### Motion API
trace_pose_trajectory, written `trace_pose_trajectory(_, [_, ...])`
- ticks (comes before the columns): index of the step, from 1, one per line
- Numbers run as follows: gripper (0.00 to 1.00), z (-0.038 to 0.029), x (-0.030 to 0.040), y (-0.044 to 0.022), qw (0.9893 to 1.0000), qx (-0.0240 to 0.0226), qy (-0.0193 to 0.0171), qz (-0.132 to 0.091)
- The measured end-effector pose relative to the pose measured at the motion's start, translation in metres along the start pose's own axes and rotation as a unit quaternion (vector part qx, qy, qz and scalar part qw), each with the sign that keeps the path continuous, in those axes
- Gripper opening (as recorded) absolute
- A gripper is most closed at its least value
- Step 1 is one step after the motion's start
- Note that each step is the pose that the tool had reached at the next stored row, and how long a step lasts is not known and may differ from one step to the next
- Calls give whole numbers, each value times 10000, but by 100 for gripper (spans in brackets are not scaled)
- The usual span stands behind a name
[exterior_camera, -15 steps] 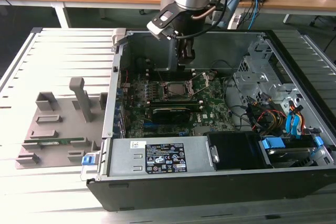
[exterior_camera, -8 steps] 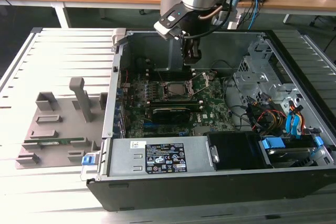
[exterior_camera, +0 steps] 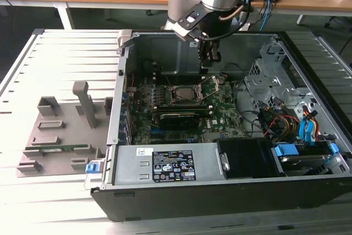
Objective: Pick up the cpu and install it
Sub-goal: 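Close the cpu cover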
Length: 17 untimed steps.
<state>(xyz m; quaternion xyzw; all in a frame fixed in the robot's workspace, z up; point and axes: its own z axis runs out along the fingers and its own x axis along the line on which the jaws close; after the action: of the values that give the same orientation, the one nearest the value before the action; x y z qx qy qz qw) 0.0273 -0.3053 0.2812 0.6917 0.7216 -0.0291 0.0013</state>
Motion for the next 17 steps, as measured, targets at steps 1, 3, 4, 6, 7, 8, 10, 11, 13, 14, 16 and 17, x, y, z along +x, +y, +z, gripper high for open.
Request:
trace_pose_trajectory(1, [11, -1, -1, 33, 10000, 0, 0, 1])
trace_pose_trajectory(3, [11, -4, -4, 97, 10000, 0, -1, 0])
trace_pose_trajectory(4, [11, -5, -5, 125, 10000, 0, -2, 1])
trace_pose_trajectory(6, [11, -7, -7, 171, 10000, 1, -4, 0])
trace_pose_trajectory(7, [11, -7, -8, 185, 10000, 0, -4, 0])
trace_pose_trajectory(8, [11, -8, -9, 205, 10000, 0, -5, 1])
trace_pose_trajectory(10, [11, -10, -11, 259, 10000, 1, -7, 0])
trace_pose_trajectory(11, [11, -11, -12, 284, 10000, 1, -8, 1])
trace_pose_trajectory(13, [11, -12, -13, 311, 10000, 1, -8, 0])
trace_pose_trajectory(14, [11, -13, -14, 327, 10000, 1, -9, 0])
trace_pose_trajectory(16, [11, -14, -16, 359, 10000, 1, -9, 1])
trace_pose_trajectory(17, [11, -14, -16, 373, 10000, 1, -9, 1])
